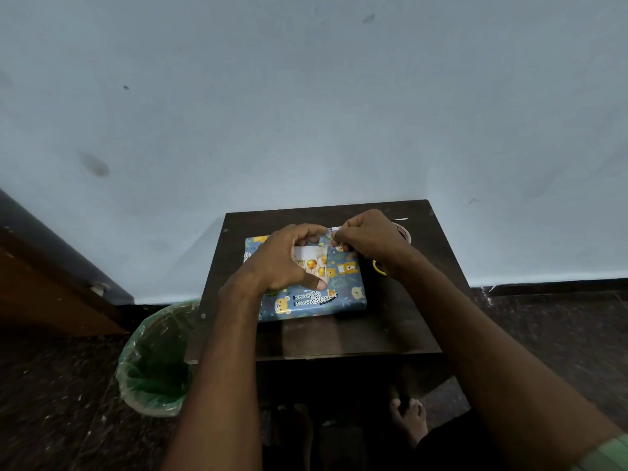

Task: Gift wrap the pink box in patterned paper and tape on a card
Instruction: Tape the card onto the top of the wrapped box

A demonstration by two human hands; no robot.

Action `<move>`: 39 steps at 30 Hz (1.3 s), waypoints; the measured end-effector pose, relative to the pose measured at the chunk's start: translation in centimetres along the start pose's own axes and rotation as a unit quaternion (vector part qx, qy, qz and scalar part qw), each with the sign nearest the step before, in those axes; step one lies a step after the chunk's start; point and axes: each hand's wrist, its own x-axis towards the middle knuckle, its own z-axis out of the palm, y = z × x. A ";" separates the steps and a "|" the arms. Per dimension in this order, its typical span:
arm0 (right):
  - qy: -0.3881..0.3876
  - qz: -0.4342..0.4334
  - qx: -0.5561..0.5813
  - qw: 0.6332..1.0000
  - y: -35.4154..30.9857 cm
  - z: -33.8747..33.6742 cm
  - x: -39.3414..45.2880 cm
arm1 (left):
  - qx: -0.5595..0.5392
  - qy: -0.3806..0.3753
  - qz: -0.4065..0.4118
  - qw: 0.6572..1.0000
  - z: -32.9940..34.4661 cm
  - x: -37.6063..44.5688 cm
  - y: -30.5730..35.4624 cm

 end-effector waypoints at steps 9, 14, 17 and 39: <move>0.004 0.001 -0.006 1.000 -0.1 0.0 -0.1 | 0.030 0.042 0.033 0.998 0.5 0.1 -0.2; 0.002 0.001 -0.020 1.000 -0.2 0.0 -0.2 | 0.016 0.035 0.014 0.999 0.5 0.1 -0.3; 0.008 -0.011 -0.046 0.999 -0.1 0.2 -0.2 | -0.005 0.064 -0.002 0.998 0.8 0.4 -0.5; 0.042 0.041 -0.152 0.987 -1.9 2.4 0.3 | 0.037 0.329 -0.185 0.925 4.5 2.3 2.4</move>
